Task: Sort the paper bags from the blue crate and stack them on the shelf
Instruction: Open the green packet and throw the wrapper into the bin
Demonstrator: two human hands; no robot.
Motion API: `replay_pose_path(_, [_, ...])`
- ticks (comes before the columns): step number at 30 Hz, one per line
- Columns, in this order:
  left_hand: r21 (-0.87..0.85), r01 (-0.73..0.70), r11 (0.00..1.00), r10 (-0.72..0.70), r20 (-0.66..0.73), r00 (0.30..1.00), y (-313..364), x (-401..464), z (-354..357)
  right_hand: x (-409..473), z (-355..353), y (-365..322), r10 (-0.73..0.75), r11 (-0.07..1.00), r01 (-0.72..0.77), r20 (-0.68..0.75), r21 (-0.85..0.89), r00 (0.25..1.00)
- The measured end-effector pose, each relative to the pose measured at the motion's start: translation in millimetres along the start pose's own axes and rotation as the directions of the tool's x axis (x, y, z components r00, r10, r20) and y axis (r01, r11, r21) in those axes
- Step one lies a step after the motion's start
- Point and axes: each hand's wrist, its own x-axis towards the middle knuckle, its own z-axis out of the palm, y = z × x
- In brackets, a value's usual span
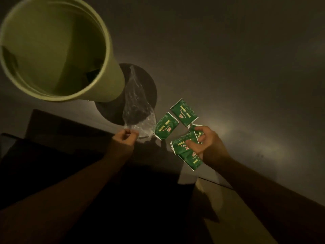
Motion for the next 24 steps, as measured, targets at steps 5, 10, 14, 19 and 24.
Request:
replay_pose_path(5, [0.474,-0.126,0.872,0.174,-0.058,0.983,-19.8,69.8,17.2,40.5,23.7,60.7,0.127,0.979,-0.137,-0.073,-0.154,0.989])
replay_pose_path(10, [0.648,-0.148,0.747,0.248,-0.065,0.967,-21.0,115.7,41.1,74.2,61.0,93.9,0.298,0.948,-0.313,-0.173,-0.066,0.939])
replay_pose_path(14, [0.712,-0.117,0.693,0.190,-0.023,0.982,-15.9,145.1,64.0,82.8,78.6,106.6,0.250,0.959,-0.271,-0.195,-0.088,0.948])
replay_pose_path(19, [0.722,-0.141,0.677,0.175,0.028,0.984,-22.5,158.0,98.3,94.1,102.2,109.7,0.326,0.923,-0.358,-0.209,-0.141,0.922])
replay_pose_path(24, [0.802,-0.246,0.544,0.268,0.112,0.957,-46.2,153.2,118.0,103.9,118.1,104.9,0.398,0.902,-0.431,-0.343,-0.023,0.851])
